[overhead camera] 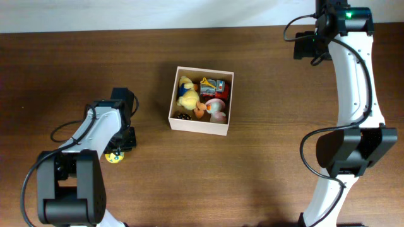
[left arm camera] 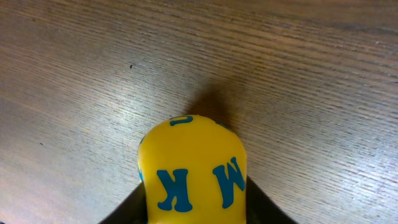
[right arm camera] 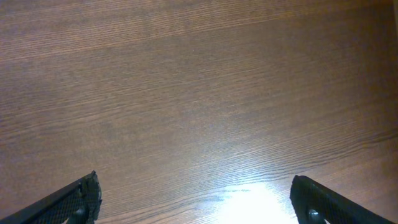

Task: Pack container
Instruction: 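Lower the left gripper and grasp the yellow ball, then carry the yellow ball over the box and lower it inside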

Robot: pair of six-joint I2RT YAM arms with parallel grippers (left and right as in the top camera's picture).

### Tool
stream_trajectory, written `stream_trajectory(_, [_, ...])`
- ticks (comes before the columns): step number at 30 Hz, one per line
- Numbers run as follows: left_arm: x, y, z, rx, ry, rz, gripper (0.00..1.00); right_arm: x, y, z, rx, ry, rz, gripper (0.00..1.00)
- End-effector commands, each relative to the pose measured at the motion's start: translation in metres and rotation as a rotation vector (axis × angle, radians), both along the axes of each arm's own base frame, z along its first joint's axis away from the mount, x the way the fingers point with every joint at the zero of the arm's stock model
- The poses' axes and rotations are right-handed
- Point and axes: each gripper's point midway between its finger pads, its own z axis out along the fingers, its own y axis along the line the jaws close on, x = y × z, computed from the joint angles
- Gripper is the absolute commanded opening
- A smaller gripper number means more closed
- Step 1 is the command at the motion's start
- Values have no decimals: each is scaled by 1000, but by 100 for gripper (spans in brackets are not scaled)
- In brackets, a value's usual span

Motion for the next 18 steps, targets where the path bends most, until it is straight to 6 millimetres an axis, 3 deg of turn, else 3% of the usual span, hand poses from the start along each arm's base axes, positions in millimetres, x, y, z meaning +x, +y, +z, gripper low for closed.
stream_trajectory(1, [-7,-20,-13,-107,26,7,30,1,-5,5,-13,-16,-16,99])
stream_trajectory(8, [22,-21,7,-111,-49,2,24,1,-5,5,-13,-16,-16,99])
stream_trajectory(13, [58,-23,44,-117,-149,-3,15,1,-5,5,-14,-16,-16,99])
stream_trajectory(18, [90,-32,82,-163,-256,-13,14,1,-5,5,-13,-16,-16,99])
